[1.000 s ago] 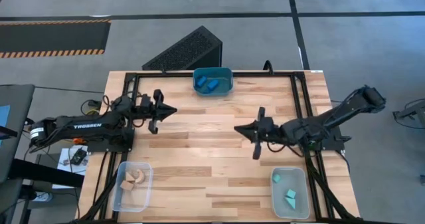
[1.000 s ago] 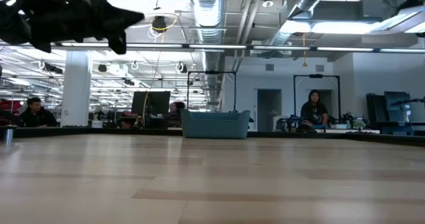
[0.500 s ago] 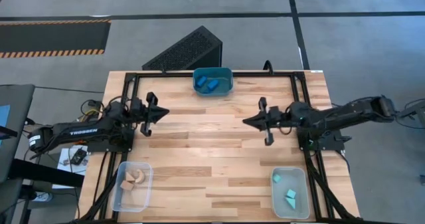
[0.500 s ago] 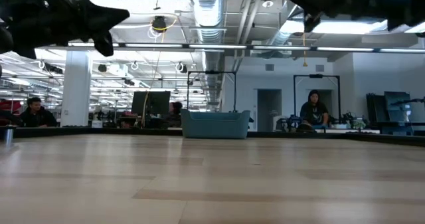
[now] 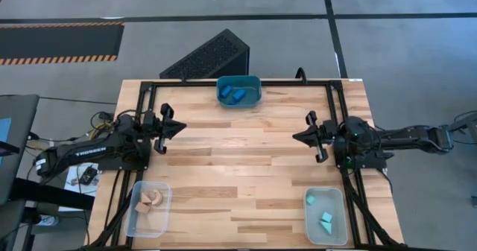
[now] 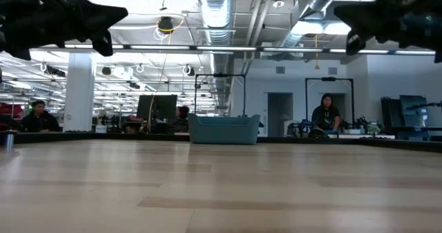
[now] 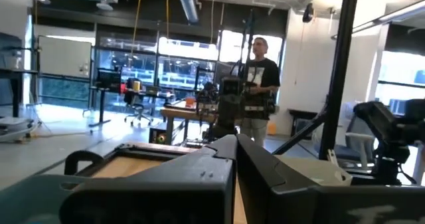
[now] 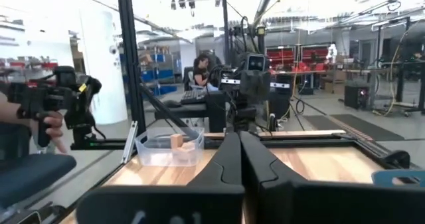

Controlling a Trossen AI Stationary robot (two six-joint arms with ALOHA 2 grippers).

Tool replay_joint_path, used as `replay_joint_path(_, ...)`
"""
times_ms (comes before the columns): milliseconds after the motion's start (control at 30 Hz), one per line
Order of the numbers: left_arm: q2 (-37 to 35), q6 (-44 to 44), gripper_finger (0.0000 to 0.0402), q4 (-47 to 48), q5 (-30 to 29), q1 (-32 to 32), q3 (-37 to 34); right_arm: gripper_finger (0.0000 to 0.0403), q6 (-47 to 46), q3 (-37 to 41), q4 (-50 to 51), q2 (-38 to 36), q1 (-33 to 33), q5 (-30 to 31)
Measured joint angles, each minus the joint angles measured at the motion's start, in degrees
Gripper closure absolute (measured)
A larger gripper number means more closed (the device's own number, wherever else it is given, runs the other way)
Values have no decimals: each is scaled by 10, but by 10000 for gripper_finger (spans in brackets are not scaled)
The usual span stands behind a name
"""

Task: Sort & place blocks by color
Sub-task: Return to Home Position

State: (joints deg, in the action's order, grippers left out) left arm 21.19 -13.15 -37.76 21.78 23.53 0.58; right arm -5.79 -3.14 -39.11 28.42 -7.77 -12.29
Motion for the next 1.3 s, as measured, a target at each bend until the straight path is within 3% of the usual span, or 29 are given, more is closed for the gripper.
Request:
replay_joint_path(300, -58, 31, 401, 125, -20, -14, -1, 398, -13, 26, 81, -113, -34, -41)
replay_joint_path(500, -96, 52, 401, 135, -25, -12, -1, 399, -22, 27, 119, -189, -77, -103)
replay_joint_path(700, -179, 72, 401, 237, -14, -12, -2, 395, -66, 27, 185, -285, -123, -173)
replay_joint_path(767, -211, 79, 401, 273, -13, -12, -2, 394, -69, 27, 198, -283, -136, -183)
replay_joint_path(1000, -210, 106, 401, 328, 35, -14, -2, 394, -79, 27, 204, -283, -178, -194)
replay_joint_path(1167, -208, 123, 401, 330, 14, -13, -2, 393, -73, 27, 213, -283, -187, -195)
replay_joint_path(1300, -205, 115, 401, 327, 47, -14, -2, 393, -33, 27, 259, -283, -180, -193)
